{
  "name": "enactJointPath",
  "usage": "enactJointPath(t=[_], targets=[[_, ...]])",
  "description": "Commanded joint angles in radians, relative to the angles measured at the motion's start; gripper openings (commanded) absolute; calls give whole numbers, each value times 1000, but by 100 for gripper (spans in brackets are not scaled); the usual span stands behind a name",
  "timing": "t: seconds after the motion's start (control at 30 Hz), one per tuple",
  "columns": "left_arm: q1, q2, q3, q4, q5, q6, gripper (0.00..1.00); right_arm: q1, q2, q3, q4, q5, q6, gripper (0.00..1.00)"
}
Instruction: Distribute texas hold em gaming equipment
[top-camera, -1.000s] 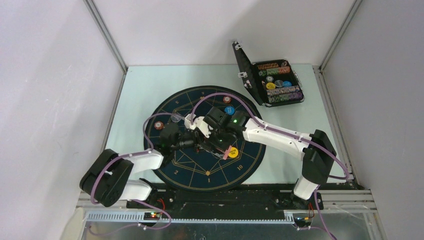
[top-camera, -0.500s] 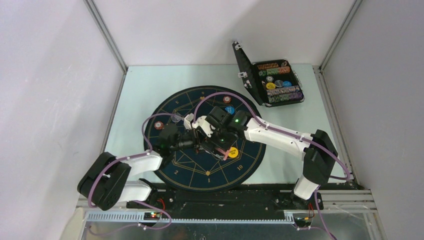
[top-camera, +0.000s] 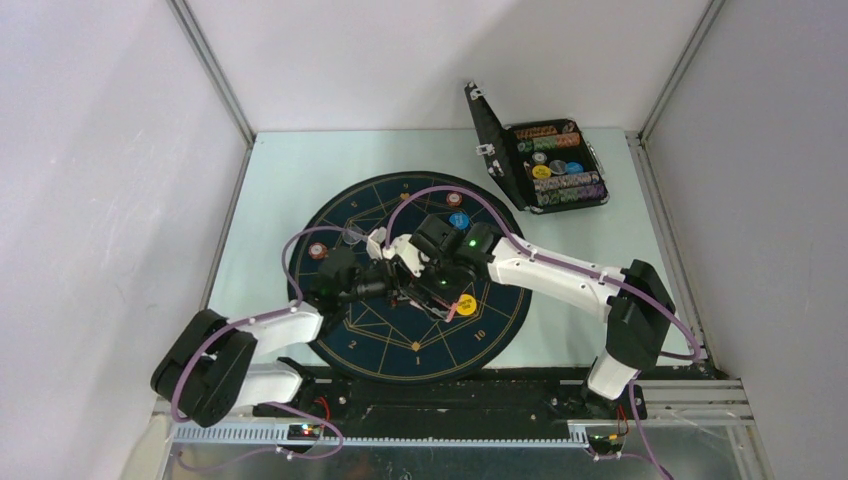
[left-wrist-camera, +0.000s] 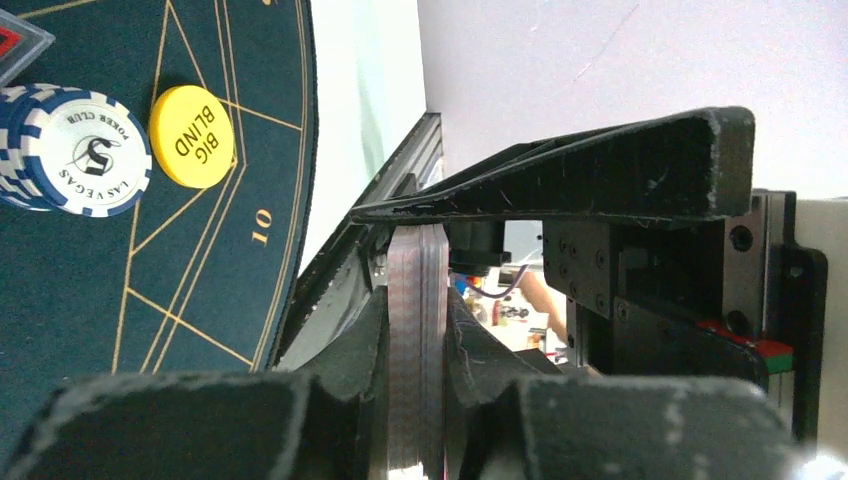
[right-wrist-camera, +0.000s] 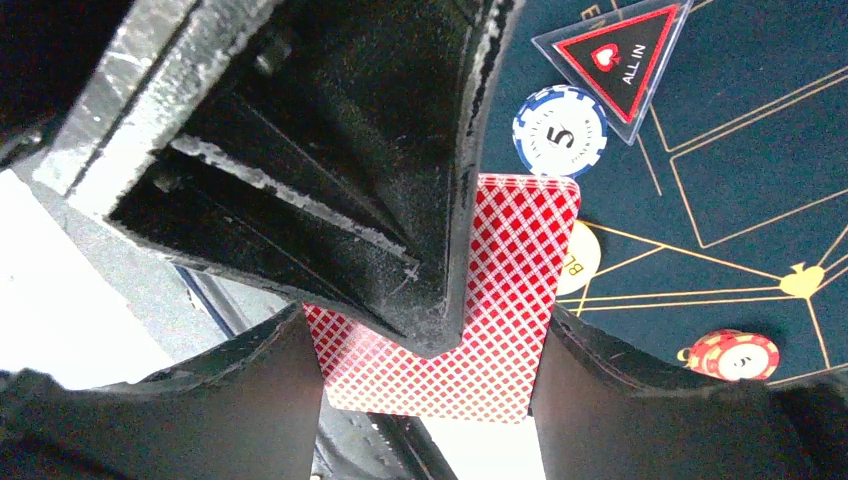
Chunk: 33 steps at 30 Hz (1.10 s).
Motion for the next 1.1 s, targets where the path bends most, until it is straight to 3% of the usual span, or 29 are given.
enactJointPath(t=[0.0, 0.23, 0.37, 0.7, 0.9, 1.07], targets=[[-5, -62, 41, -134, -3, 114, 26, -3, -58, 13, -3, 1, 30, 25], [-5, -121, 78, -304, -26, 232, 57, -3, -51, 31, -25, -2, 37, 16], [-5, -126, 88, -344, -41, 261, 69, 5, -53, 39, -38, -3, 27, 14], [-10, -67, 102, -307, -22, 267, 66, 17, 4, 103, -125, 8, 26, 0], [-18, 21, 72, -175, 10, 229, 67, 14, 78, 172, -263, 22, 41, 0], [-18, 79, 55, -64, 39, 178, 67, 15, 88, 164, -270, 28, 51, 0]])
